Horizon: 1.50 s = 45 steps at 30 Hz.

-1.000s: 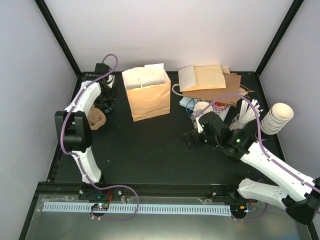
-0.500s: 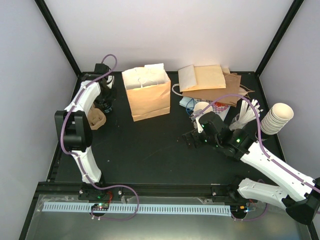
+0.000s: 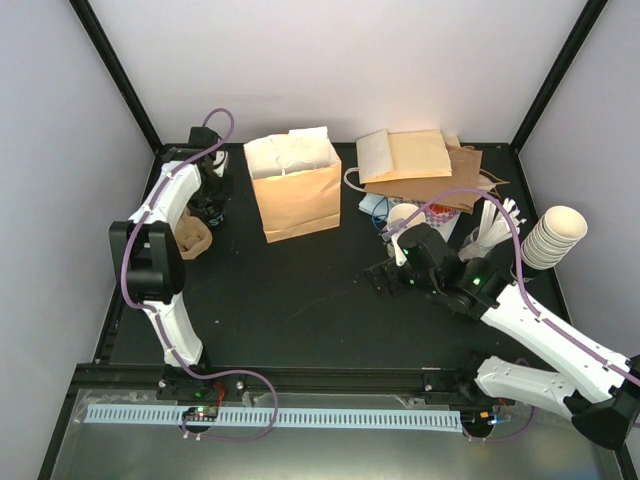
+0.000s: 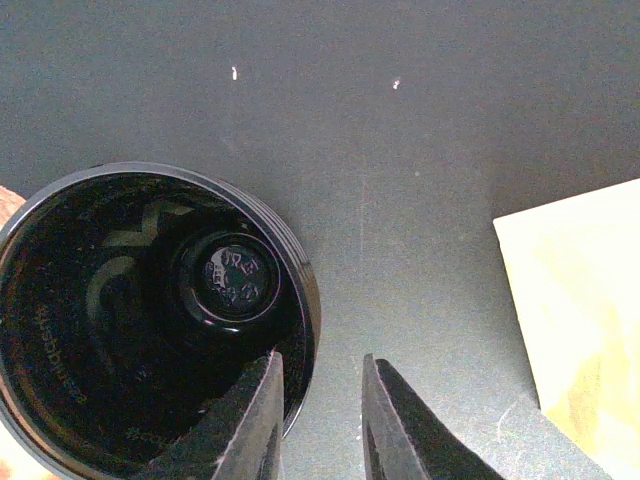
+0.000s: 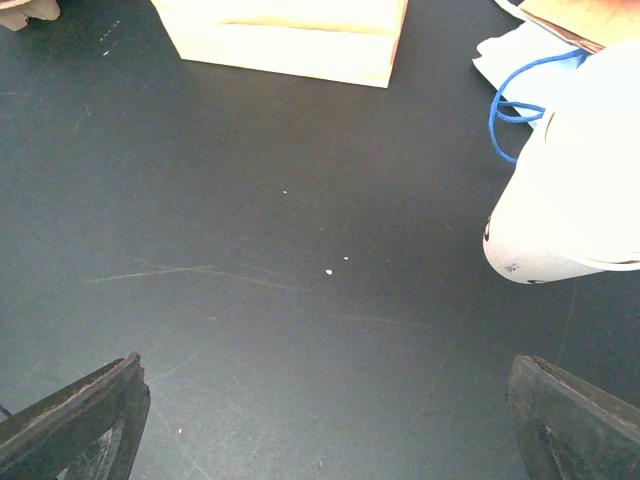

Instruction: Pack the takeout coffee

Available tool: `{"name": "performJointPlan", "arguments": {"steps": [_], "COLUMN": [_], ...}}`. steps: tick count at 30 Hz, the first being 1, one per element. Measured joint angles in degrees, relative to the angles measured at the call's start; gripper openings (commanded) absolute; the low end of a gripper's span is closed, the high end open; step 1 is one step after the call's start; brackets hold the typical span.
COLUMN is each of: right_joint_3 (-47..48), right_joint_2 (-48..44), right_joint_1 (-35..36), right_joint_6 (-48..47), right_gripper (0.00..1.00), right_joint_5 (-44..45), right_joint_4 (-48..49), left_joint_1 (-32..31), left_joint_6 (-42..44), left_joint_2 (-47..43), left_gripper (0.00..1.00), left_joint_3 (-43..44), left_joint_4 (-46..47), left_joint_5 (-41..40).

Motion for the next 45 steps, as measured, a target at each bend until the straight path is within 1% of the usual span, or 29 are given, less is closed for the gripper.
{"name": "performJointPlan", "arguments": {"steps": [6,9,12,22,24,26,28,32,35,40,45], "right_joint_3": [0.0,-0.02,-0.02,-0.11,-0.11,-0.11,-0.11,-0.11,-0.11,-0.11,-0.11], "right_joint_2": [0.0,0.0,0.0,-0.02,-0.02,-0.02,-0.02,-0.07,-0.07,-0.07,-0.07], "right_joint_1": [0.0,0.0,0.0,0.0,0.0,0.0,0.0,0.0,0.0,0.0,0.0], "right_joint_6": [0.0,0.0,0.0,0.0,0.0,0.0,0.0,0.0,0.0,0.0,0.0], "right_gripper": [1.0,1.0,1.0,1.0,1.0,1.0,1.0,1.0,1.0,1.0,1.0], "right_joint_5": [-0.02,-0.02,-0.02,-0.02,-0.02,-0.02,-0.02,-0.02,-0.02,-0.02,-0.02], "right_joint_4": [0.0,0.0,0.0,-0.07,-0.09,-0.11,-0.13,-0.2,-0.22,-0.22,-0.22], "left_joint_1": [0.0,0.02,0.46,2.23,2.23,2.23,2.23,2.23,2.23,2.23,2.23], "left_joint_6": [-0.02,0.0,-0.07,-0.44,-0.44,-0.44,-0.44,-0.44,-0.46,-0.48,-0.5], "left_joint_2": [0.0,-0.02,-0.07,0.33,0.33,0.33,0.33,0.35,0.59,1.2,1.46], "left_gripper": [0.26,0.3,0.31,0.14,0.14,0.18,0.18,0.16,0.11,0.12,0.09], "left_joint_3": [0.0,0.0,0.0,0.37,0.37,0.37,0.37,0.37,0.48,0.63,0.85], "left_joint_4": [0.07,0.17,0.44,0.28,0.26,0.24,0.2,0.04,0.02,-0.02,-0.24], "left_joint_5": [-0.04,-0.39,-0.9,0.39,0.68,0.79,0.98,1.2,1.27,1.38,1.38]}}
